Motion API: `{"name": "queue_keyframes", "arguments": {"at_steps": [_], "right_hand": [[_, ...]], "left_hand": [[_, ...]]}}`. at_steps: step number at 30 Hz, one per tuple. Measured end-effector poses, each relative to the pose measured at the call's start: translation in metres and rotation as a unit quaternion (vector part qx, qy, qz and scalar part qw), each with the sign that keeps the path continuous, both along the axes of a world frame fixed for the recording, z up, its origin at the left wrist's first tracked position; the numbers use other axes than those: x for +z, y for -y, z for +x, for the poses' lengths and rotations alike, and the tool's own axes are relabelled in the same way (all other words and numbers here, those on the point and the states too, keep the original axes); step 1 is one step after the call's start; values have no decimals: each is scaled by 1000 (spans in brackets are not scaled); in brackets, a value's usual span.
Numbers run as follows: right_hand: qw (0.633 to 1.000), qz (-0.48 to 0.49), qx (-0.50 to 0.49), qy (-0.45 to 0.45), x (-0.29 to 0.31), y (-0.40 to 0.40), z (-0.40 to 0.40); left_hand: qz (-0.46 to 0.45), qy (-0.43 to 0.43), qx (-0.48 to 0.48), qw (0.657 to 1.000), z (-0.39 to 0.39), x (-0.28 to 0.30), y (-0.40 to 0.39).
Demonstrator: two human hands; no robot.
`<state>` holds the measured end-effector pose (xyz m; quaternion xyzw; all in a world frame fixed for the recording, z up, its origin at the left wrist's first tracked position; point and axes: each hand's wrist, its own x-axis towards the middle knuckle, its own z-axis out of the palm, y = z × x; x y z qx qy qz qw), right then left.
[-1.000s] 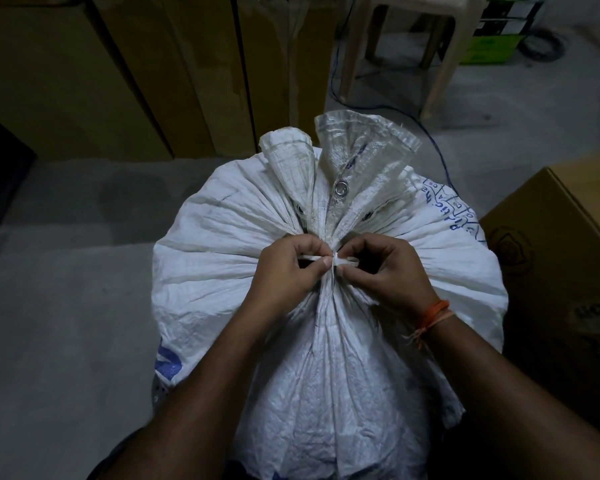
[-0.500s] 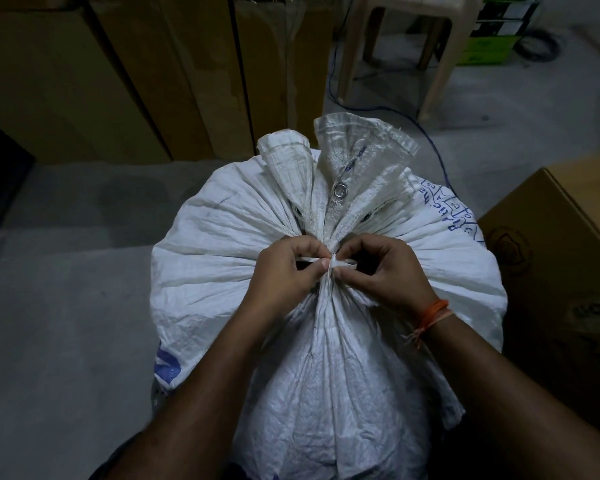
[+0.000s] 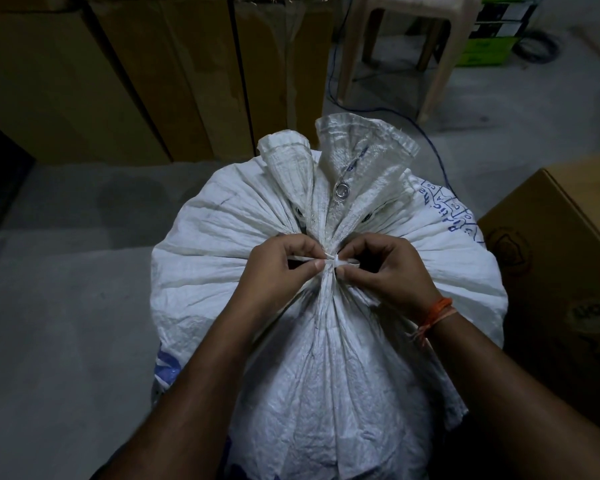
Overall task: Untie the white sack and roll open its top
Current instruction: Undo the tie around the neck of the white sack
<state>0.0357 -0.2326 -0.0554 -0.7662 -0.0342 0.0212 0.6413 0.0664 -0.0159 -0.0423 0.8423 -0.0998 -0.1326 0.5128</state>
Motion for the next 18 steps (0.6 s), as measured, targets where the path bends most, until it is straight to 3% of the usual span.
{"name": "queue_keyframes", "arguments": {"at_steps": [18], "right_hand": [[1000,0,-8,6,1,-2,-1]], "left_hand": [[-18,5,34,999,-7,-7,14]]}}
